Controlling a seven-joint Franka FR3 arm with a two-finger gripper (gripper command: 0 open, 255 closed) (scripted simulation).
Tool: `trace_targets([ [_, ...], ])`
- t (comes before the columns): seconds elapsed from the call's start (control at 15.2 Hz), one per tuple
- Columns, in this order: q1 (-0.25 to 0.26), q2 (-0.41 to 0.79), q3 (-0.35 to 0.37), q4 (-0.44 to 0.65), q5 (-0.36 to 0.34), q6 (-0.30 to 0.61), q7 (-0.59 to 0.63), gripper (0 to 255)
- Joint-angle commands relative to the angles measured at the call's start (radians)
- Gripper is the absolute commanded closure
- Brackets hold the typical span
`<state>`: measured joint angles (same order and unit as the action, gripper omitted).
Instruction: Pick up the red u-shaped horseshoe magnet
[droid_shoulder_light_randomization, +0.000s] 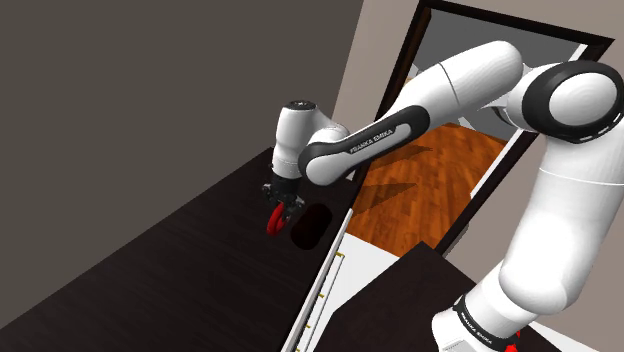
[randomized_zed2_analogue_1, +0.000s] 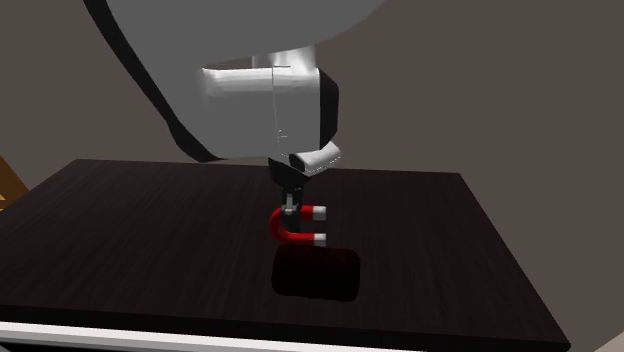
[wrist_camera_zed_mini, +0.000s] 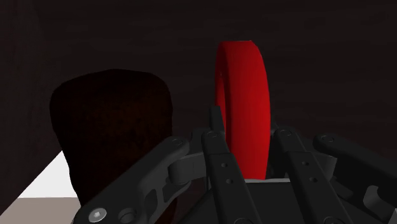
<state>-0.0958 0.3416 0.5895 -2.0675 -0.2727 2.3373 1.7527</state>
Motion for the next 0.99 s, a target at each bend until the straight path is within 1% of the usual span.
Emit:
trace_targets([
  [0.0, -0.006, -0.016, 0.008, 0.005, 0.015, -0.019, -0.009, 255],
  [0.79, -0.036, -0.120, 0.044, 0.055, 0.103, -0.151, -0.069, 255],
  [0.92, -0.036, -0.121, 0.045, 0.056, 0.104, -0.153, -0.070, 255],
])
